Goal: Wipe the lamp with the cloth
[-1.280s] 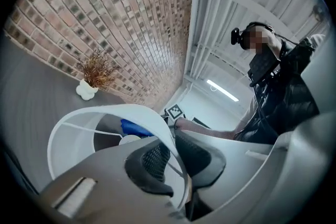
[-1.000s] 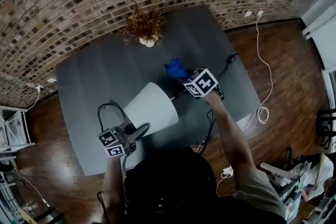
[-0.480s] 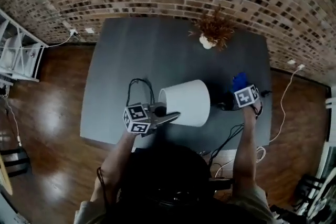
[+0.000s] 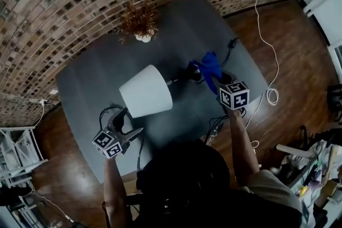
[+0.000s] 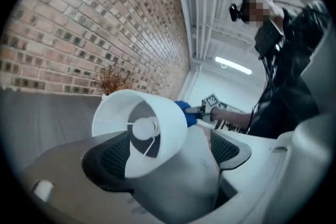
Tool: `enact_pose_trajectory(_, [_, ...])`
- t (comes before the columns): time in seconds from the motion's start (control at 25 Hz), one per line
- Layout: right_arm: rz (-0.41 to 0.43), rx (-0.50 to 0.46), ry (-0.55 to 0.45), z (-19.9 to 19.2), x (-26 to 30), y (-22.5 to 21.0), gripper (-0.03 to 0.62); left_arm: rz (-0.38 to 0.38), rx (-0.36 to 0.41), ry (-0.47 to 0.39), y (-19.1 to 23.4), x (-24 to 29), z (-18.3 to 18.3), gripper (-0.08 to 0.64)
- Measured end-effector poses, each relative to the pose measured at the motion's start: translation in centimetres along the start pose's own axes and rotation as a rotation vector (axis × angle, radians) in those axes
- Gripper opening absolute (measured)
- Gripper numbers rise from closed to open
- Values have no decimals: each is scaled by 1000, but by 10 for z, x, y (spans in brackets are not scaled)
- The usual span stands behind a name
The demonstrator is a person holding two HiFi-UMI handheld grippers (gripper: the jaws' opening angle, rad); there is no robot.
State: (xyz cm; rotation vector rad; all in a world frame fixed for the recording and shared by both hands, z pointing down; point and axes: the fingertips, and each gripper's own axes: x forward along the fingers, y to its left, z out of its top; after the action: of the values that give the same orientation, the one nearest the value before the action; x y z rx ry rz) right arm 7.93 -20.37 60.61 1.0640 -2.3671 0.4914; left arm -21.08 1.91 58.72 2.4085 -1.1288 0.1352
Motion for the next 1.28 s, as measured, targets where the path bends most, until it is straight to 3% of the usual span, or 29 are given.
enact_pose_trajectory(0.12, [-13, 110, -40, -25, -18, 9, 101, 20, 267, 264, 14, 10, -49, 466])
enact_pose_trajectory(0.2, [49, 133, -70, -28, -24, 24, 100, 80, 371, 315, 24, 26, -55, 458])
enact_pose_trajectory(0.24, [114, 137, -85, -27, -23, 38, 100, 117, 390, 290, 29, 34, -48, 449])
enact_pose_trajectory(0.32, [288, 154, -105, -26, -13, 82, 100, 142, 395, 219, 31, 49, -27, 362])
enact_pose_trajectory(0.36, [384, 164, -110, -27, -6, 109, 100, 127, 394, 205, 27, 55, -21, 278])
enact_pose_trajectory(0.44, [552, 169, -116, -33, 8, 159, 100, 76, 403, 220, 14, 63, -22, 203])
enact_pose_trajectory(0.52, [655, 188, -138, -35, 16, 186, 100, 19, 398, 232, -3, 68, -20, 122])
enact_pose_trajectory(0.56, [689, 223, -158, -31, 15, 187, 98, -19, 364, 223, -13, 70, -16, 88])
enact_pose_trajectory(0.64, [770, 288, -188, -16, 2, 180, 97, -143, 176, 163, -40, 71, -1, 27])
enact_pose_trajectory(0.72, [865, 271, -186, 4, -19, 179, 97, -302, -130, 53, -70, 65, 24, 18])
enact_pose_trajectory(0.8, [915, 216, -184, 25, -32, 182, 97, -392, -444, -85, -74, 55, 46, 51])
enact_pose_trajectory(0.92, [814, 213, -241, 52, -22, 172, 97, -349, -834, -271, -20, 40, 48, 44])
enact_pose_trajectory(1.0, [698, 233, -285, 61, -12, 158, 97, -281, -1011, -363, 23, 34, 43, 48])
enact_pose_trajectory(1.04, [656, 212, -289, 61, -9, 158, 97, -251, -1062, -396, 40, 33, 44, 54])
enact_pose_trajectory(1.12, [614, 108, -260, 55, -5, 179, 97, -197, -1078, -442, 62, 31, 52, 86])
enact_pose_trajectory(1.16, [599, 36, -238, 50, -2, 196, 97, -177, -1052, -461, 69, 29, 57, 140])
enact_pose_trajectory(1.24, [533, -103, -215, 44, 11, 225, 97, -157, -951, -461, 75, 22, 64, 378])
enact_pose_trajectory(1.28, [489, -142, -221, 44, 19, 232, 97, -147, -881, -428, 74, 18, 61, 412])
